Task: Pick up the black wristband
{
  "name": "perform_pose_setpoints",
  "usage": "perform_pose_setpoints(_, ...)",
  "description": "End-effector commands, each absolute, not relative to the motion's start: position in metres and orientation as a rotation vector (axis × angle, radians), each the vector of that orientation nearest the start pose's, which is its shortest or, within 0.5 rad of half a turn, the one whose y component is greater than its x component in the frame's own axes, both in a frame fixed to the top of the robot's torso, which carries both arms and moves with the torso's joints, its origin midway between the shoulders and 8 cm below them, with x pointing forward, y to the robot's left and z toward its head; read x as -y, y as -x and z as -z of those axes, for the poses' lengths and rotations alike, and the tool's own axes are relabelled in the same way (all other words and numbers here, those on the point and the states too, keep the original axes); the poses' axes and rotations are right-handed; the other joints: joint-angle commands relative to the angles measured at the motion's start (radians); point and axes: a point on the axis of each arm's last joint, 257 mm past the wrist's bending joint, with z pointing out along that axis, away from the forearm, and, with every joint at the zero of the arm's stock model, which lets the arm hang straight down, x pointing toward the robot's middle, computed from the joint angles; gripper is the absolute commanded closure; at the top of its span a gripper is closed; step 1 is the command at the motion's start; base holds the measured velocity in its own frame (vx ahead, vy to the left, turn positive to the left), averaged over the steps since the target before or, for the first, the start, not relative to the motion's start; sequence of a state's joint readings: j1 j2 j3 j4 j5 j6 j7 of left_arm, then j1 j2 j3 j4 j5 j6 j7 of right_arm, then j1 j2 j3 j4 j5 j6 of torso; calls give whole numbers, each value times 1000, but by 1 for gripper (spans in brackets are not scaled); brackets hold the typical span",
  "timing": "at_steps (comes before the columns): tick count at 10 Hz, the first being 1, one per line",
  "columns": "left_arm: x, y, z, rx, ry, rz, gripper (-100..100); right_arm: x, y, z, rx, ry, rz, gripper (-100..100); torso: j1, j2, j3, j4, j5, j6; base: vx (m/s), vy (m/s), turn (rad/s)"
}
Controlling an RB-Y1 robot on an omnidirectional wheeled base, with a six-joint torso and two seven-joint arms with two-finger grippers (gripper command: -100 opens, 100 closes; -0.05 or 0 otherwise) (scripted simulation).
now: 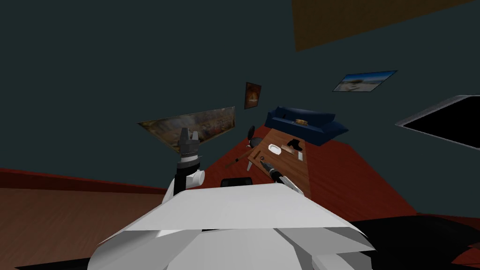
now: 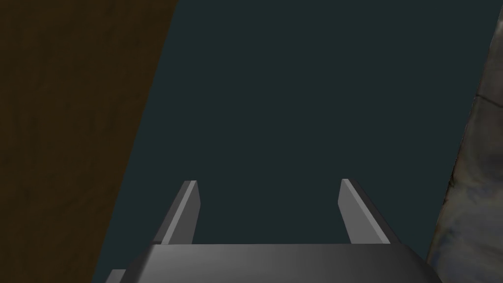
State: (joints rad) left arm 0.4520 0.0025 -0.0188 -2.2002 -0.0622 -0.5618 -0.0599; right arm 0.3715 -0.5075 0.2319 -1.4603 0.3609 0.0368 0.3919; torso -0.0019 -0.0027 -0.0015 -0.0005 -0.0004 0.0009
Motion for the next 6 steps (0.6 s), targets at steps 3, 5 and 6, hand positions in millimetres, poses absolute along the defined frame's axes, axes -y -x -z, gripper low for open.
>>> perform_pose_setpoints(3, -260, -355, -16, -648, 574, 1252, 0, 379, -326, 488, -2229, -280, -63, -100, 0, 0, 0, 0, 0, 0, 4, -16, 213)
perform_pose_setpoints(5, -260, -355, -16, -648, 574, 1252, 0, 396, -312, 506, -2288, -228, 16, -100, 0, -1, 0, 0, 0, 0, 7, -14, 209)
perform_pose_setpoints(6, -260, -355, -16, -648, 574, 1252, 0, 405, -306, 514, -2320, -166, 73, -100, 0, -1, 0, 0, 0, 1, 10, -13, 300)
